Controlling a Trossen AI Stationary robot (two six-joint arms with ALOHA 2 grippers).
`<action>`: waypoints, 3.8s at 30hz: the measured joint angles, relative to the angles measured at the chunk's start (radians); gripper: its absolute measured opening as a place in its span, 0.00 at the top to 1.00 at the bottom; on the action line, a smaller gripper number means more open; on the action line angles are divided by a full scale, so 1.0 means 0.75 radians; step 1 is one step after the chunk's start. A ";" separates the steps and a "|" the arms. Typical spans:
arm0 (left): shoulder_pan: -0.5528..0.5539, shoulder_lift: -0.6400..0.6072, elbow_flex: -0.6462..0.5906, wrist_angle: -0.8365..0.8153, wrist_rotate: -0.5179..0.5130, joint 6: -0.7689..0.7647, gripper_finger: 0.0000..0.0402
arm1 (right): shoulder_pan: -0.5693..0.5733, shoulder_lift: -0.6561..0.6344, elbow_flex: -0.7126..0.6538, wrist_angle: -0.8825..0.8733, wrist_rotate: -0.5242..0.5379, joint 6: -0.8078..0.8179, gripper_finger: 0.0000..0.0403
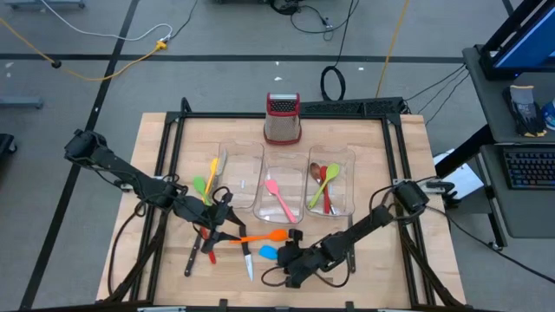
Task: Pick & Place Kitchen Items
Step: Put the blue spatula into the middle transparent bin
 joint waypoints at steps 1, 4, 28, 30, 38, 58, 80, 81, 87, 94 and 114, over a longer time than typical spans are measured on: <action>0.000 0.000 0.000 0.002 0.000 0.000 0.48 | -0.002 0.007 0.010 -0.015 -0.002 0.003 0.62; 0.000 -0.001 0.000 -0.008 0.000 -0.001 0.48 | -0.011 0.027 0.023 -0.028 -0.003 0.009 0.62; -0.001 -0.001 0.000 -0.005 0.000 0.011 0.48 | -0.031 0.159 0.025 -0.266 0.029 0.215 0.88; -0.001 -0.001 0.000 -0.004 0.000 0.011 0.48 | -0.031 0.159 0.025 -0.267 0.032 0.215 0.91; -0.001 -0.001 0.000 -0.004 0.000 0.009 0.48 | -0.005 0.147 0.022 -0.269 0.036 0.290 0.93; -0.001 -0.001 0.000 0.007 0.001 -0.025 0.48 | 0.014 0.040 0.019 -0.121 0.026 0.251 0.98; -0.001 0.000 0.000 0.012 0.001 -0.025 0.48 | -0.019 0.002 0.020 -0.246 0.062 0.232 0.98; -0.001 0.000 0.000 0.012 0.001 -0.025 0.48 | -0.023 0.002 0.020 -0.261 0.058 0.245 0.97; -0.001 0.000 0.000 0.012 0.001 -0.025 0.48 | -0.046 0.002 0.020 -0.284 -0.005 0.248 0.88; -0.001 0.000 0.000 0.011 0.001 -0.023 0.48 | -0.064 0.000 0.020 -0.326 -0.055 0.245 0.85; -0.001 0.000 0.001 0.005 0.001 -0.025 0.48 | -0.046 -0.045 0.026 -0.346 -0.061 0.279 0.96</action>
